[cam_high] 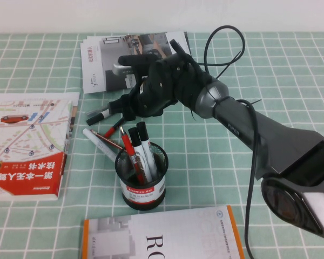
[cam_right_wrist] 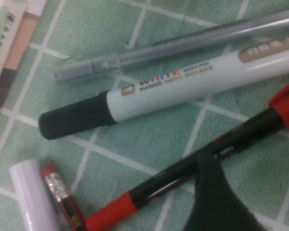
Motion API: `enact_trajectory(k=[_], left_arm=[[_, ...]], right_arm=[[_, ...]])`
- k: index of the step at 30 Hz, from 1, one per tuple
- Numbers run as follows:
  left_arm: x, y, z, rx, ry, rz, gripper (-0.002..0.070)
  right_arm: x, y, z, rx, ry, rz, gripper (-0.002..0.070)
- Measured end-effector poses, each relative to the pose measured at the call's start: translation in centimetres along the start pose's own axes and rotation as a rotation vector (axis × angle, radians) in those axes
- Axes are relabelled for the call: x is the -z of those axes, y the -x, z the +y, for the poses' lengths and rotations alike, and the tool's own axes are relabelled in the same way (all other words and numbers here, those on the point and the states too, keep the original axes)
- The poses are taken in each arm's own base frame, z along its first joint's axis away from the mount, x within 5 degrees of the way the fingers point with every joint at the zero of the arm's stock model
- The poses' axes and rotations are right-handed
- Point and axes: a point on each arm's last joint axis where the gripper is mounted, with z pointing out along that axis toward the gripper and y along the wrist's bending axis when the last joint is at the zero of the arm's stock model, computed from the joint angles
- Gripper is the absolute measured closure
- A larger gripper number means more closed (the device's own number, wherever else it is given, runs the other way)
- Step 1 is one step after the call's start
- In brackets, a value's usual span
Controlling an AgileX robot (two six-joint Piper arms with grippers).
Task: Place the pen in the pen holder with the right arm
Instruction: Pick up the pen on the table
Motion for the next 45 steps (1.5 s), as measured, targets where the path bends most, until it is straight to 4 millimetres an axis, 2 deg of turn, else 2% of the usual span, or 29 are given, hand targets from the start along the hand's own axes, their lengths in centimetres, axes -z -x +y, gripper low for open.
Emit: enact_trajectory(k=[12,21,26,35,45], left_arm=[[0.0,0.0,0.0,0.0,0.0,0.0,0.0679],[0.0,0.0,0.0,0.0,0.0,0.0,0.0679],[0.0,0.0,0.0,0.0,0.0,0.0,0.0679],[0.0,0.0,0.0,0.0,0.0,0.0,0.0679],[0.0,0.0,0.0,0.0,0.0,0.0,0.0679]], right_arm=[[-0.1,0.5,0.1,0.005,0.011,-0.058,0.036],[-1.5,-0.1,-0.2,0.006,0.008,-0.055,0.036],[-1.5,-0.1,-0.3,0.021,-0.007,-0.047,0.0374],[-0.9,-0.4,-0.5,0.111,-0.047,0.021,0.0442],[-0.3,-0.7,-0.7,0.111,-0.073,0.101,0.0616]])
